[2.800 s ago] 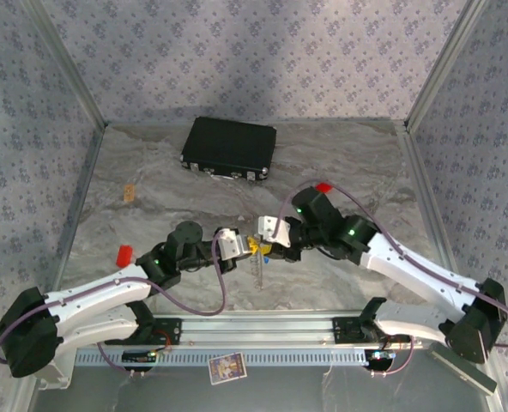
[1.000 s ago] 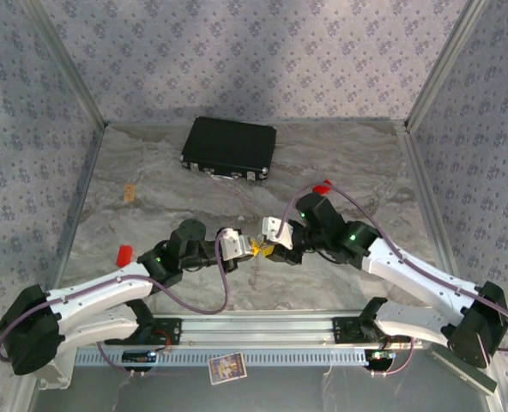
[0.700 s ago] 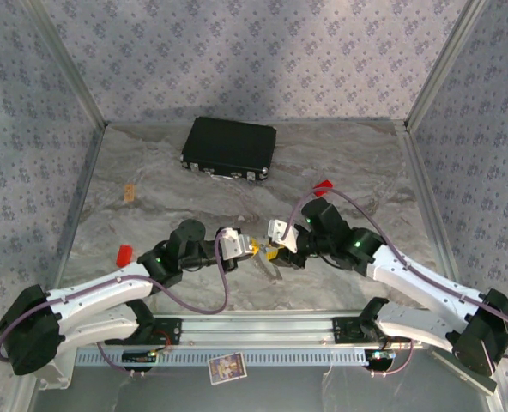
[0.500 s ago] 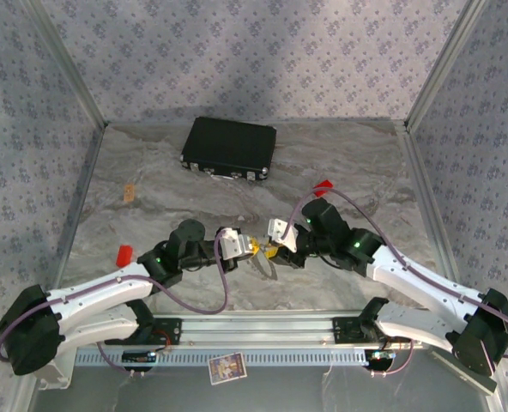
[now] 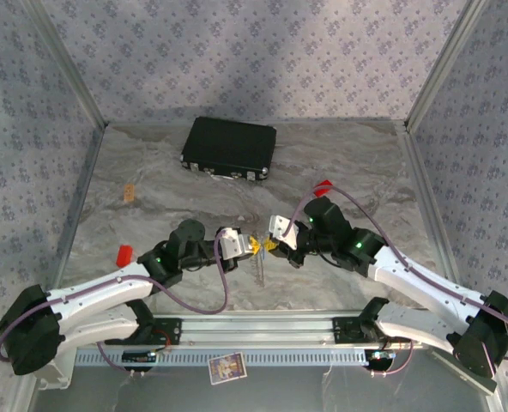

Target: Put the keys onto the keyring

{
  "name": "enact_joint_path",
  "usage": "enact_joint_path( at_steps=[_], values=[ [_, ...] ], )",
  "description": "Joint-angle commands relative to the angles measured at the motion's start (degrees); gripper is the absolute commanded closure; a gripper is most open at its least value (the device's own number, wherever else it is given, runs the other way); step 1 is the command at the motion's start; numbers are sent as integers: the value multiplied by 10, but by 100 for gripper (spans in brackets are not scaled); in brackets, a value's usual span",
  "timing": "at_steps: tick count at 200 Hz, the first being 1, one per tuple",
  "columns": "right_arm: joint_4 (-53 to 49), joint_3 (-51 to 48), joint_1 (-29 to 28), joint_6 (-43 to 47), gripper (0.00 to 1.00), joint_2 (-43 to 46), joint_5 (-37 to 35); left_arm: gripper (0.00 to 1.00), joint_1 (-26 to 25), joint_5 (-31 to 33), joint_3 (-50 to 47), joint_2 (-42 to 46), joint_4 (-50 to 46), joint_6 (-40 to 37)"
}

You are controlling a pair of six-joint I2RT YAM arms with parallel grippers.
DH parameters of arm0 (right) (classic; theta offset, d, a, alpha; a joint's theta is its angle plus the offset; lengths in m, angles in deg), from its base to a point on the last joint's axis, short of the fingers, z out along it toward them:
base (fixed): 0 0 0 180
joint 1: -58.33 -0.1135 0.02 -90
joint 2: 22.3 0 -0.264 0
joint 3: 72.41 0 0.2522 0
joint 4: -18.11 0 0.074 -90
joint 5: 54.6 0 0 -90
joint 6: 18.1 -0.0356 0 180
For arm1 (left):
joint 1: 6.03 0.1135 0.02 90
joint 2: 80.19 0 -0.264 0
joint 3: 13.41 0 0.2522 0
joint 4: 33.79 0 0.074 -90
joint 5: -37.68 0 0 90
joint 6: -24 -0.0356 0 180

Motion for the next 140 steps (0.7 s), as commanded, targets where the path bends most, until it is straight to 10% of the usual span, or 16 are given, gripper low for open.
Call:
enact_joint_path(
  at_steps=[1,103,140],
  values=[
    [-8,4,4,-4,100,6,-7,100,0,-12,-1,2,33,-9],
    [41,-34,31,-44,100,-19,49,100,1,-9,-33,18,112,-3],
    [69,-47,32,-47,81,8,40,100,1,-12,-38,13,126,10]
  ],
)
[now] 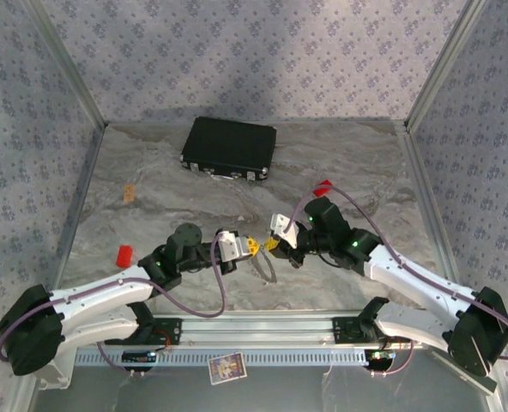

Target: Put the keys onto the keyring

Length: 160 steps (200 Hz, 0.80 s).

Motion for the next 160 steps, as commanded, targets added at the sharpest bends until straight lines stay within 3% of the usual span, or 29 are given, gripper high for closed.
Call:
enact_joint_path(
  at_steps=[1,22,42,160],
  values=[
    [24,-12,4,-12,80,24,1,100,1,-12,-3,10,56,10],
    [35,-23,3,-8,69,46,-2,100,1,-13,-13,3,81,27],
    [66,-40,1,-8,66,60,-4,100,1,-15,-21,-4,109,46],
    [140,-62,-3,-24,78,39,31,100,1,-50,-35,-35,198,102]
  ],
)
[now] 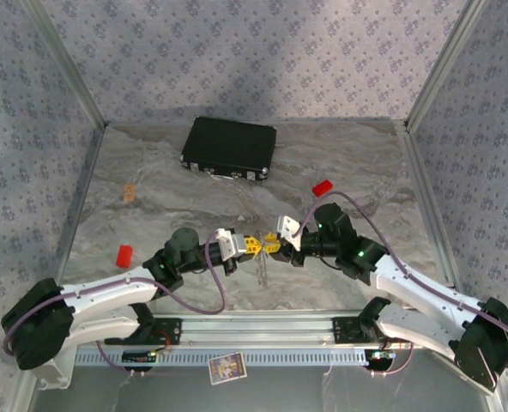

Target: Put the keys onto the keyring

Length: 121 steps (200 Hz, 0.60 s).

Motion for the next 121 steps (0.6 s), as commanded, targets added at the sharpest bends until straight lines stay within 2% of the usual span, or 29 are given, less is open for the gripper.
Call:
enact_joint_path(
  at_steps=[1,28,48,61,77,84,121],
  values=[
    [29,-5,-2,-16,78,-7,17,100,1,-24,1,-3,56,16],
    [50,-8,-3,-23,85,-13,24,100,1,-27,-1,-2,62,18],
    [48,-4,-3,-21,100,-16,26,100,1,-25,-1,2,61,19],
    [38,1,-4,-15,100,-13,25,99,0,-17,2,5,49,19],
    [11,13,-3,-2,100,-9,19,79,1,-4,12,15,0,6],
    [-7,22,-4,5,100,-7,14,75,0,3,22,20,-34,-4],
    [-119,73,-17,61,100,-19,-24,73,1,21,62,32,-181,-64]
  ],
)
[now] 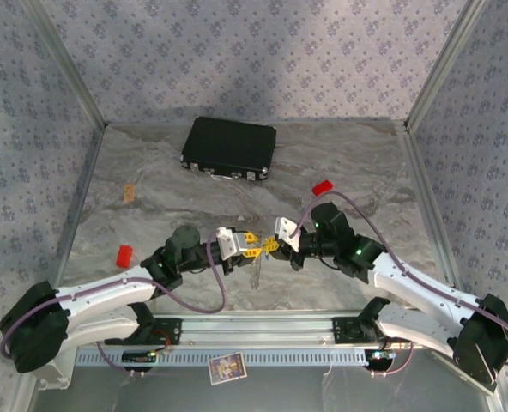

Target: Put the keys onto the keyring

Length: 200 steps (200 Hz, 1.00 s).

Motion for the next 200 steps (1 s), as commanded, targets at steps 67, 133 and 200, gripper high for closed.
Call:
enact_joint_path(
  at_steps=[67,133,200],
  values=[
    [-201,148,-45,124,100,-58,-71,96,-3,1,98,-12,-203,-110],
    [-93,93,19,61,70,-18,41,100,-3,-20,78,-10,-151,-93],
    [21,-2,31,-21,65,10,53,100,-3,-26,8,3,10,-28]
  ],
)
